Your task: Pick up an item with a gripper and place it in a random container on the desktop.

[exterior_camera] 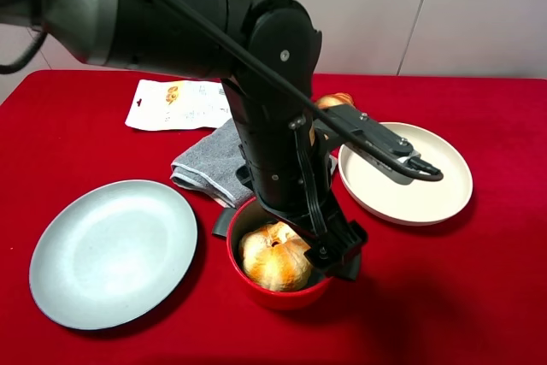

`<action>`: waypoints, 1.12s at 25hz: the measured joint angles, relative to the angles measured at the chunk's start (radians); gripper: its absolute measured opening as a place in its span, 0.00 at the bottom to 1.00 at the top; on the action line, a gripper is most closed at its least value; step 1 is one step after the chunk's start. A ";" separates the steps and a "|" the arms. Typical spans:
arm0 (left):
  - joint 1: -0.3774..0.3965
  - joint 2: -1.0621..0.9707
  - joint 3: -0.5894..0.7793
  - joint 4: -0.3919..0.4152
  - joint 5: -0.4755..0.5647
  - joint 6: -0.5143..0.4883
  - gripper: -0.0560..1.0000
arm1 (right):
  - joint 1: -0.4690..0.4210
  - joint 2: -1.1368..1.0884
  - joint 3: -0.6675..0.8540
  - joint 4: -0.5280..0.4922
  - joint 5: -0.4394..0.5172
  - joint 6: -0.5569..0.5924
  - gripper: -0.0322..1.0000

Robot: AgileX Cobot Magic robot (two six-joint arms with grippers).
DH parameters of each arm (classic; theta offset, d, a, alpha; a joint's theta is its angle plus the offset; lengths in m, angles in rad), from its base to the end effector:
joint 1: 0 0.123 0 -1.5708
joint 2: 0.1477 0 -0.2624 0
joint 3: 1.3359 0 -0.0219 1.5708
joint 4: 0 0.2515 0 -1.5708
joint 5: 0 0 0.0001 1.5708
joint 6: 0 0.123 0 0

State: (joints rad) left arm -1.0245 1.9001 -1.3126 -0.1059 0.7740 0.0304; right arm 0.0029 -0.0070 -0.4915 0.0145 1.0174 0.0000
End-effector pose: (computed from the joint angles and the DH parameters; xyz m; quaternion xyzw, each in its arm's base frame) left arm 0.1937 -0.3360 0.1374 0.4695 0.8695 -0.1074 0.1095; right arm 0.0493 0.0017 0.2655 -0.0013 0.8421 0.0080 0.5392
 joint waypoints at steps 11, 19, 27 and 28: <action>0.000 -0.132 0.000 0.112 0.065 -0.103 0.99 | 0.000 0.000 0.000 0.000 0.000 0.000 0.70; 0.000 -0.269 0.000 0.235 0.156 -0.209 0.99 | 0.000 0.000 0.000 0.000 0.000 0.000 0.70; 0.022 -0.412 0.000 0.285 0.282 -0.224 0.99 | 0.000 0.000 0.000 0.000 0.000 0.000 0.70; 0.025 -0.426 0.000 0.287 0.300 -0.224 0.99 | 0.000 0.000 0.000 0.000 0.000 0.000 0.70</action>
State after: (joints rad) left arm -0.9995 1.4740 -1.3126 0.1814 1.0738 -0.1933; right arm 0.0029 -0.0070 -0.4915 0.0145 1.0174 0.0000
